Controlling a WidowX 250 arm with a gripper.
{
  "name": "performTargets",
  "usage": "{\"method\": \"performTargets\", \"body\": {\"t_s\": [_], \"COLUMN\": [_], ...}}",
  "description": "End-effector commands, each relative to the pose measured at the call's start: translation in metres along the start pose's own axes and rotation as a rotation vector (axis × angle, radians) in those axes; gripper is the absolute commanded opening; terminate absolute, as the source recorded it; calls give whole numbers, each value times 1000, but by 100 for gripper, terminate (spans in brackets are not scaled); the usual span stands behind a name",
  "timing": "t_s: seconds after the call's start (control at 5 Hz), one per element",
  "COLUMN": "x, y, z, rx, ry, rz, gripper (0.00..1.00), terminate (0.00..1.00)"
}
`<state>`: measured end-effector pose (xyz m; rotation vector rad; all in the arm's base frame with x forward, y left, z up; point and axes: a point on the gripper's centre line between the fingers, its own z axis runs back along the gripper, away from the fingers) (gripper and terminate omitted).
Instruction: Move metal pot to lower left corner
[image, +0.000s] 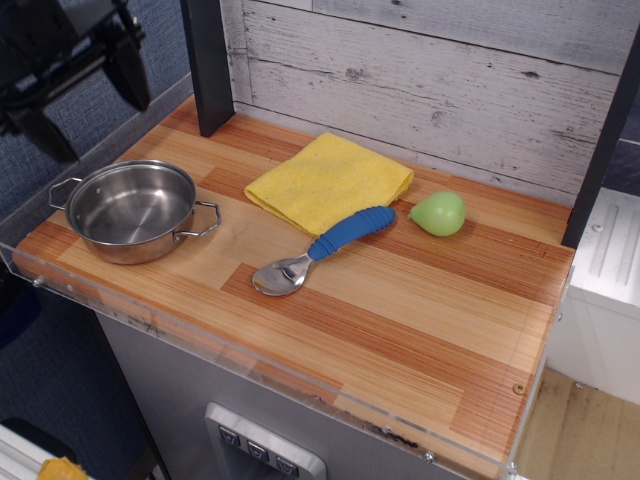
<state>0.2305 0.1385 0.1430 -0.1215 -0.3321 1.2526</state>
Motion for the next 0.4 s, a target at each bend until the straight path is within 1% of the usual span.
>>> {"method": "performTargets", "body": {"t_s": [0.0, 0.2], "x": [1, 1], "y": [3, 3], "z": [13, 13], "rx": [-26, -26], "ry": [-34, -34], "rz": [-11, -11], "gripper": [100, 100], "terminate": [0, 100]}}
